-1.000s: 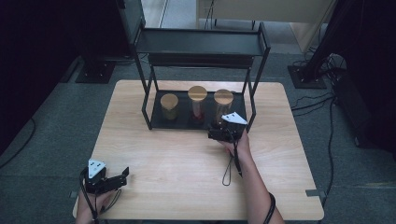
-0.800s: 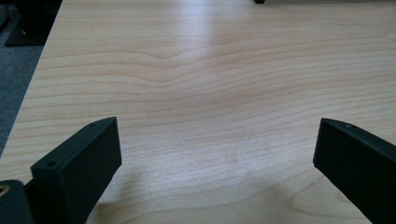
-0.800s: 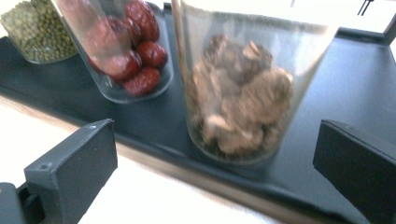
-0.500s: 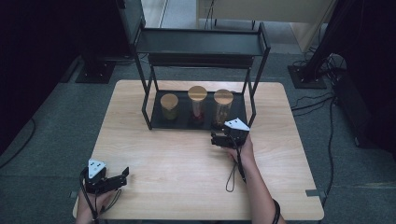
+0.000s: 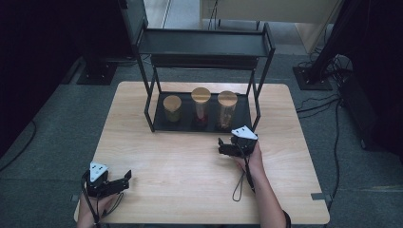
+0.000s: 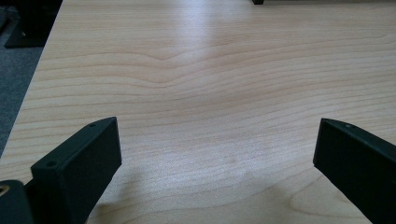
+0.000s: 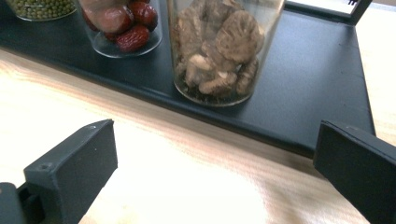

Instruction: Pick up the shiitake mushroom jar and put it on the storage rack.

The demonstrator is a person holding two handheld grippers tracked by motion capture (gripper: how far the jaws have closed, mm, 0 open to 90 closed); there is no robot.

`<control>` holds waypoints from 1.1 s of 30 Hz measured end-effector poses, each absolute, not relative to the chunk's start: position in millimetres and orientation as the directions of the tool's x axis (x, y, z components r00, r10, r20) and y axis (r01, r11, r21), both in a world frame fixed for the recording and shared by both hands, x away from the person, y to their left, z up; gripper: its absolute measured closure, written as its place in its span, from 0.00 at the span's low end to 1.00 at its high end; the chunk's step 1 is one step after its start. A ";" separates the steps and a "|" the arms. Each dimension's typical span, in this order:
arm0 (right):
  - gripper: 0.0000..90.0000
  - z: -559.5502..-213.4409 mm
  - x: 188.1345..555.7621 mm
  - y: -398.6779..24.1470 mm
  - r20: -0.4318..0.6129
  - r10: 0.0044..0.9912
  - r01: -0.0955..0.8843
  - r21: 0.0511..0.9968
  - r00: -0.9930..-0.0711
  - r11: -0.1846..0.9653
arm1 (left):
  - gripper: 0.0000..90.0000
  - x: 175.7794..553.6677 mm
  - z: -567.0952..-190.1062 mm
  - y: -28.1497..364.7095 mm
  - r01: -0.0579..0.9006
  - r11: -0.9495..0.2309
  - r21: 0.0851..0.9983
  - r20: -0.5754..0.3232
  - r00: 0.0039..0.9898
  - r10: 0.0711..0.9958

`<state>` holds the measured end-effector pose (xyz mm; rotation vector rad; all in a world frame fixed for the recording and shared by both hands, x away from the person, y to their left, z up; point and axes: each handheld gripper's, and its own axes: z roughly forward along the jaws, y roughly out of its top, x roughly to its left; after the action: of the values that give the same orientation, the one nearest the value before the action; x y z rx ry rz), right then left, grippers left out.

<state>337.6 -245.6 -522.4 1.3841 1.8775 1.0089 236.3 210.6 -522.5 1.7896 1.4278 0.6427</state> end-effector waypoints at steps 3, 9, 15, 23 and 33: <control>0.00 -522.2 333.1 -249.2 -0.007 0.961 0.512 0.845 -0.278 0.155 | 0.01 236.1 -522.5 210.6 0.591 -0.101 0.800 -0.064 0.252 0.966; 0.00 -522.2 325.4 -255.8 0.004 0.963 0.515 0.846 -0.271 0.142 | 0.01 236.1 -522.5 210.7 0.590 -0.098 0.801 -0.067 0.251 0.966; 0.00 -522.1 318.3 -262.1 -0.001 0.966 0.511 0.849 -0.257 0.137 | 0.01 236.2 -522.5 210.8 0.591 -0.099 0.800 -0.065 0.251 0.966; 0.00 -522.1 310.6 -272.1 -0.005 0.970 0.513 0.848 -0.244 0.133 | 0.01 236.3 -522.5 211.0 0.593 -0.098 0.800 -0.067 0.250 0.966; 0.00 -522.0 303.1 -282.8 -0.010 0.974 0.516 0.846 -0.228 0.129 | 0.01 236.4 -522.6 210.7 0.593 -0.100 0.799 -0.065 0.251 0.966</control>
<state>303.1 -282.8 -522.0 1.4359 1.8210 0.9967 236.4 210.7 -522.6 1.7889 1.4308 0.6430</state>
